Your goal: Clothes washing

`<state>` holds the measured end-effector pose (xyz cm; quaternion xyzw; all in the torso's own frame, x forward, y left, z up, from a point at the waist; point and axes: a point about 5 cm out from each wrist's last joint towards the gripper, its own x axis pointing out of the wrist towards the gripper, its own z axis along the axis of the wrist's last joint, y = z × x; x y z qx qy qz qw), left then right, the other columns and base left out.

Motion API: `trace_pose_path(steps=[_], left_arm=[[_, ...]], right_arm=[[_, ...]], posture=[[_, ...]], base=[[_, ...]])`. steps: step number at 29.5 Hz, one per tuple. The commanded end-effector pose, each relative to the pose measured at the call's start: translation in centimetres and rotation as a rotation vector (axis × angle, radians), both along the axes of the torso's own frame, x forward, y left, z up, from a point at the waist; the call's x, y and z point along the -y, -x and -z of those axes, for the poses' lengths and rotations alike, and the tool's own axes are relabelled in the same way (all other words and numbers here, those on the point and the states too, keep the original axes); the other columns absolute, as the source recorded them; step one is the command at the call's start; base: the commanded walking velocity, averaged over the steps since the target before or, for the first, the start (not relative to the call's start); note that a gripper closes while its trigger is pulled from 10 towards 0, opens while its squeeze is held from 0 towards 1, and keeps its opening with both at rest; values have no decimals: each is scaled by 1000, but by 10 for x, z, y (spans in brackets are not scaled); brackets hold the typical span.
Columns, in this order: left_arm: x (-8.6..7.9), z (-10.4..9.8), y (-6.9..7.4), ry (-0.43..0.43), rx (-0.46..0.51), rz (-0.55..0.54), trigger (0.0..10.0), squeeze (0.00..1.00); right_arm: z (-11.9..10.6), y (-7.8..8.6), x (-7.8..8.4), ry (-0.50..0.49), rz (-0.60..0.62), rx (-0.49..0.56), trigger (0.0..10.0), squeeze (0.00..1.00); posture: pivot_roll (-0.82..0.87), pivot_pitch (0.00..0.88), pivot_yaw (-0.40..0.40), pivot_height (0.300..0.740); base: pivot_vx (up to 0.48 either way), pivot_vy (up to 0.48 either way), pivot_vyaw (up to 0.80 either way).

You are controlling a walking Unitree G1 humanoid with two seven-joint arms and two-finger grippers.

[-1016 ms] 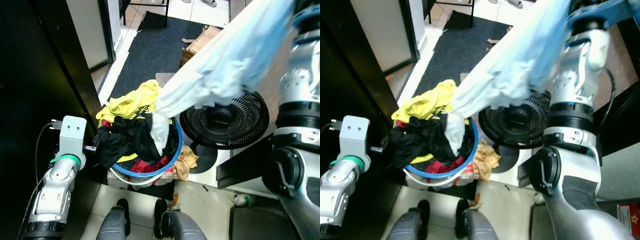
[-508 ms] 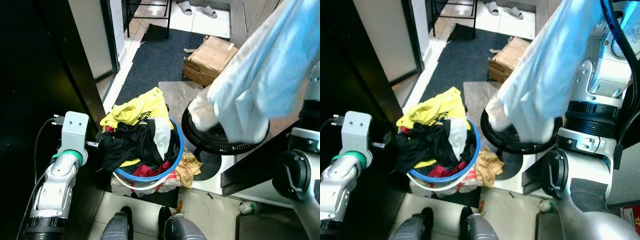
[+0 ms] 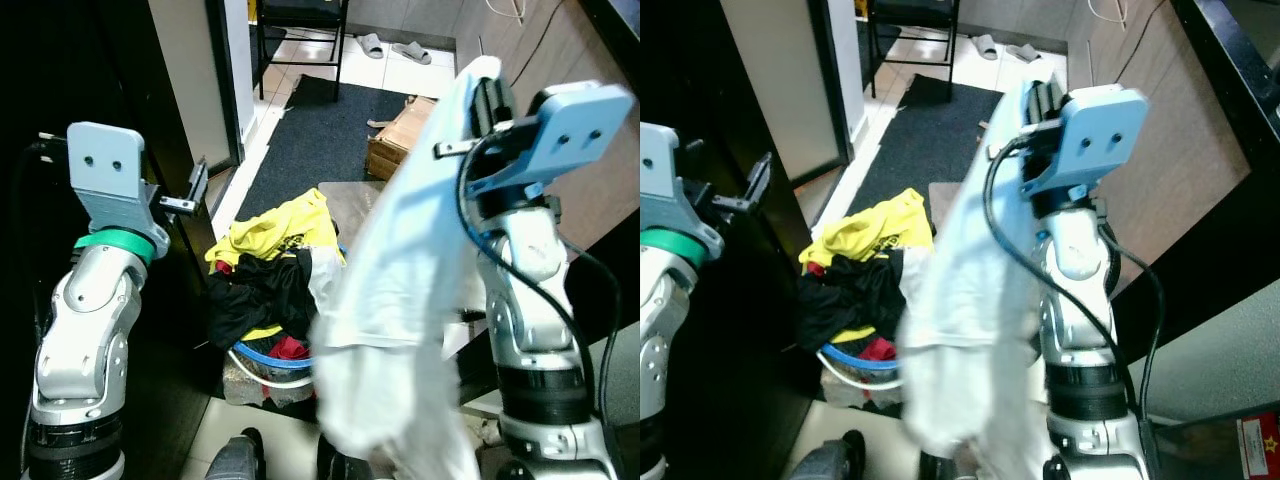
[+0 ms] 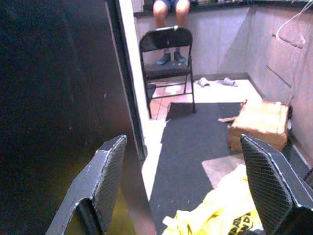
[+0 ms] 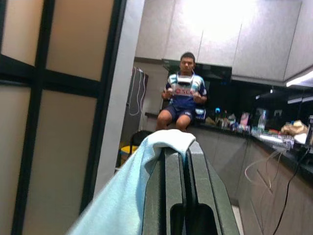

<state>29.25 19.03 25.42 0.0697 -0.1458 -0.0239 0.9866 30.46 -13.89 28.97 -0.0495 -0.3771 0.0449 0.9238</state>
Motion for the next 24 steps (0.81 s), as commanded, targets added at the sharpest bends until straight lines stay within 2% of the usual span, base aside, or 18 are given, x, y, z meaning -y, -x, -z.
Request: trace_pose_path(steps=[1, 5, 11, 15, 18, 24], left_arm=[[7, -3, 0, 4, 3, 27, 10000, 0], [13, -4, 1, 30, 9, 42, 10000, 0], [16, -5, 2, 46, 9, 46, 10000, 0], [24, -8, 4, 84, 15, 58, 10000, 0], [35, -12, 0, 100, 29, 79, 10000, 0], [37, -14, -3, 108, 34, 85, 10000, 0]], right_arm=[[9, 2, -4, -4, -8, -17, 10000, 0], [15, 1, -11, -10, -36, -51, 10000, 0], [15, 0, -14, -21, -46, -62, 10000, 0], [10, -1, -14, -46, -52, -77, 10000, 0], [8, -3, -15, -60, -55, -94, 10000, 0], [6, -4, -13, -61, -47, -93, 10000, 0]], posture=[[73, 42, -28, 740], [72, 35, -39, 740], [75, 32, -46, 740], [78, 27, -60, 740], [69, 23, -62, 740], [63, 25, -62, 740]], base=[[0, 0, 0], [0, 0, 0], [0, 0, 0], [0, 0, 0], [0, 0, -700], [0, 0, -800]])
